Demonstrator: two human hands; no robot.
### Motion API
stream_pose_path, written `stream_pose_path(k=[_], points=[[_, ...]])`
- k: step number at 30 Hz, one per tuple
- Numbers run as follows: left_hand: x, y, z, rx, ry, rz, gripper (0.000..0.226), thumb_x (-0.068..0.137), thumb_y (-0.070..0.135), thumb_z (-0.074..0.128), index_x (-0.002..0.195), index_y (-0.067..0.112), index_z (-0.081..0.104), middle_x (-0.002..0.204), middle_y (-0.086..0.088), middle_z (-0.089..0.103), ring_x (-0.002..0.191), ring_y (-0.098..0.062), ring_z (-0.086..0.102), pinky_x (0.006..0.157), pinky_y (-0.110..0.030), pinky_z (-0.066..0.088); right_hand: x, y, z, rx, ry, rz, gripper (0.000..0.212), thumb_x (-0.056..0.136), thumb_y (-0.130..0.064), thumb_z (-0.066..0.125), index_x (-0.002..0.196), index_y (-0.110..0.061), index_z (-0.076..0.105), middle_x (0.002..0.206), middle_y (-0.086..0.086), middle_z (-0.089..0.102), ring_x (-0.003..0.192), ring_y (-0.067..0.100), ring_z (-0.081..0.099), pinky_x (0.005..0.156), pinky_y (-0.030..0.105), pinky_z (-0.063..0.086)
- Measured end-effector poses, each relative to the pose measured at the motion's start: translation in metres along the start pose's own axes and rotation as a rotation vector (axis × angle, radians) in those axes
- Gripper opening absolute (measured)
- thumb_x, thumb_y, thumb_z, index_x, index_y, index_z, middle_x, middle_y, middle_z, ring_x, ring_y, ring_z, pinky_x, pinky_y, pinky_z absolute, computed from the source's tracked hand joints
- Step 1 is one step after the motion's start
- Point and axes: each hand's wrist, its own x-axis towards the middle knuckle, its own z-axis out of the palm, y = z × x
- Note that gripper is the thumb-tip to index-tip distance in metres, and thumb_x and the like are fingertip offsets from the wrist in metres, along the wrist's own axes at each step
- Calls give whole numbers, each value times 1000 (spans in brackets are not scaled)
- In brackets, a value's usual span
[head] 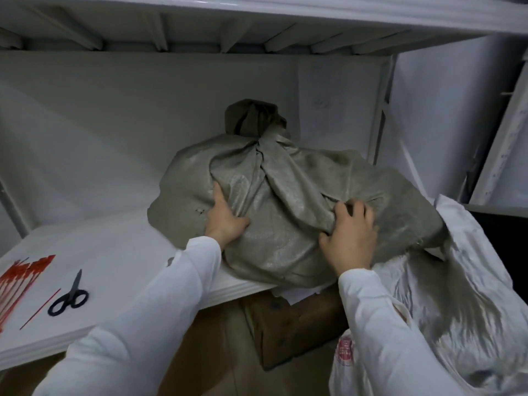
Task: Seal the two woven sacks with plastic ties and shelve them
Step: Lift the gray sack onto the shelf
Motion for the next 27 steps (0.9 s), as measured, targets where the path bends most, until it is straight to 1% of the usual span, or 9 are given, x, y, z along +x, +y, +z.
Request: stream_pose_path(k=[4, 8, 11, 14, 17, 19, 23, 25, 27], points=[[26, 10, 31, 52, -54, 26, 112, 85, 18, 73, 153, 25, -14, 154, -11, 32, 135, -33, 39, 109, -35, 30, 14, 16, 12, -6, 68, 15, 49, 67, -28, 76, 111, -19, 57, 131, 9, 44, 129, 30, 34, 98, 59, 39], [56, 14, 64, 53, -100, 33, 113, 85, 20, 73, 152, 29, -18, 157, -13, 26, 138, -35, 35, 112, -38, 27, 30, 24, 22, -43, 134, 47, 45, 66, -29, 76, 107, -18, 61, 126, 9, 48, 126, 29, 39, 96, 58, 41], [78, 13, 87, 26, -115, 50, 113, 86, 17, 72, 151, 30, -19, 158, -12, 23, 139, -34, 34, 113, -39, 26, 38, 24, 33, -50, 166, 63, 48, 63, -29, 78, 107, -18, 61, 125, 9, 51, 125, 28, 42, 98, 59, 39], [101, 10, 101, 35, -114, 66, 110, 87, 15, 70, 152, 29, -17, 158, -12, 22, 139, -33, 33, 113, -39, 27, 44, 21, 41, -5, 196, 48, 48, 65, -27, 75, 109, -18, 59, 132, 8, 50, 132, 27, 38, 103, 61, 34], [123, 10, 115, 44, -154, 90, 105, 89, 17, 67, 152, 29, -15, 159, -12, 21, 139, -34, 33, 113, -39, 27, 52, 25, 48, 108, 167, 27, 43, 72, -22, 64, 115, -19, 57, 142, 6, 45, 141, 23, 26, 112, 62, 20], [131, 12, 124, 86, -150, 109, 100, 92, 22, 64, 152, 29, -15, 157, -14, 25, 138, -36, 35, 112, -40, 28, 56, 27, 53, 143, 171, 17, 41, 75, -16, 60, 116, -19, 58, 146, 5, 43, 143, 22, 22, 114, 62, 15], [128, 10, 140, 211, -91, 85, 89, 95, 41, 54, 153, 30, -13, 150, -22, 37, 130, -40, 44, 108, -42, 33, 66, 27, 67, 86, 211, 6, 39, 78, -7, 60, 114, -21, 58, 142, 3, 47, 142, 23, 25, 112, 65, 16], [116, 7, 148, 274, -56, 81, 93, 92, 52, 53, 153, 29, -13, 151, -23, 34, 133, -41, 40, 109, -44, 32, 68, 24, 72, 73, 226, 4, 38, 79, -6, 60, 114, -20, 56, 141, 3, 48, 142, 24, 27, 111, 66, 16], [98, 7, 154, 283, -60, 85, 99, 87, 62, 53, 153, 29, -13, 157, -23, 18, 140, -41, 30, 113, -46, 26, 65, 27, 75, 104, 255, -24, 39, 77, -4, 61, 114, -17, 55, 141, 3, 48, 141, 22, 28, 112, 66, 16]])
